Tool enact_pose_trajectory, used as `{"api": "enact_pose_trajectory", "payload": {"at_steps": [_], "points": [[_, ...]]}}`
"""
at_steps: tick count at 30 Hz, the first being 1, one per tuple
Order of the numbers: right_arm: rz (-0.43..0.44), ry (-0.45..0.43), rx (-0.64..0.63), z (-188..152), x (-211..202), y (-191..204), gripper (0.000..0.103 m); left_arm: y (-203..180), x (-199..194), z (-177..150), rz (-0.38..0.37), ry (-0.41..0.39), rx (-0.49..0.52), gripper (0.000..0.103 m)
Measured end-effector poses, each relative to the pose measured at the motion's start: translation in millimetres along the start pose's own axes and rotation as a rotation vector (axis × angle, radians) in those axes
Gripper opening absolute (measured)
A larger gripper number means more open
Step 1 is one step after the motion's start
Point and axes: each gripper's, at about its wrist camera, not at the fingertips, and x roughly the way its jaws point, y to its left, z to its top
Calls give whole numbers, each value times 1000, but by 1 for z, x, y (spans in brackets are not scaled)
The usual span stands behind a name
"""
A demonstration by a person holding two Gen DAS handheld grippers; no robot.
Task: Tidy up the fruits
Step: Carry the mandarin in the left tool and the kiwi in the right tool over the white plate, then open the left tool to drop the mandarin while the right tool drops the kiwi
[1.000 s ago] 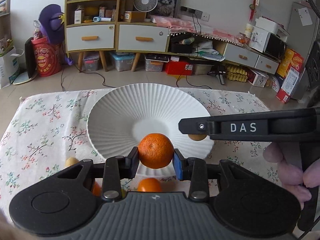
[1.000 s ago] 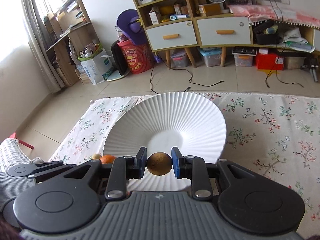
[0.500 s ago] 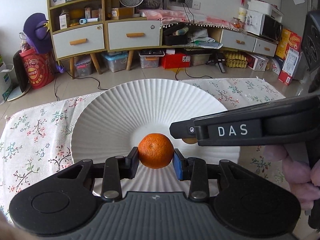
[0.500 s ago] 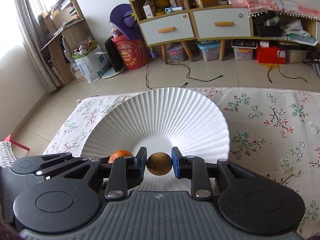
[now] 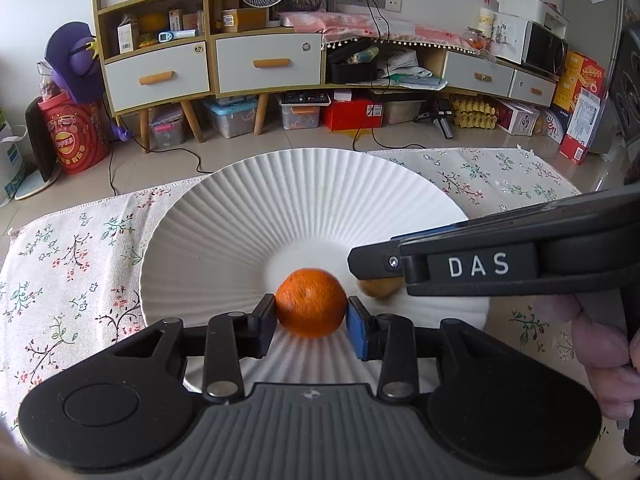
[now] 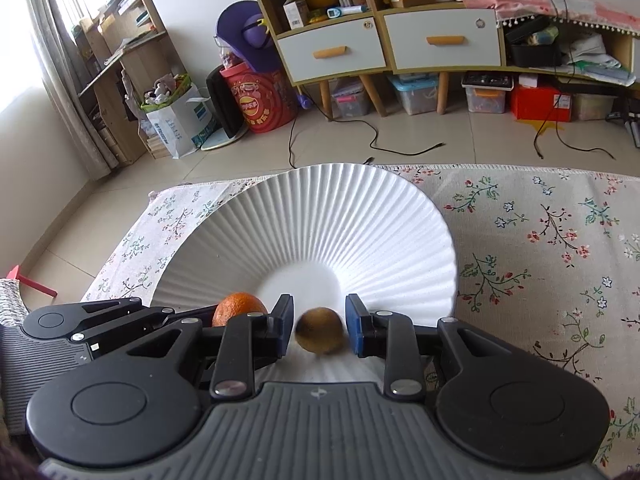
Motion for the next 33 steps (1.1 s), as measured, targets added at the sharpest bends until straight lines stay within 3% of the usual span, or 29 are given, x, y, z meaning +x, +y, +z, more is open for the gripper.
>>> {"api": "enact_pose_trajectory", "payload": {"at_steps": [4, 7, 9, 16, 18, 27, 33], "points": [[-5, -1, 2, 0, -7, 3, 39, -2, -9, 1, 13, 2, 10, 52], [-6, -7, 8, 0, -15, 5, 52, 0, -20, 2, 17, -4, 5, 61], [-8, -6, 13, -1, -21, 7, 68, 2, -27, 2, 16, -3, -7, 71], [-17, -12, 4, -7, -39, 17, 81, 4, -53, -5, 31, -3, -8, 84], [-28, -15, 4, -9, -44, 19, 89, 5, -59, -9, 41, 3, -9, 87], [-62, -15, 20, -23, -60, 22, 97, 7, -82, -29, 73, 8, -6, 99], [-98, -11, 9, -34, -67, 25, 101, 9, -91, -41, 98, 8, 1, 99]]}}
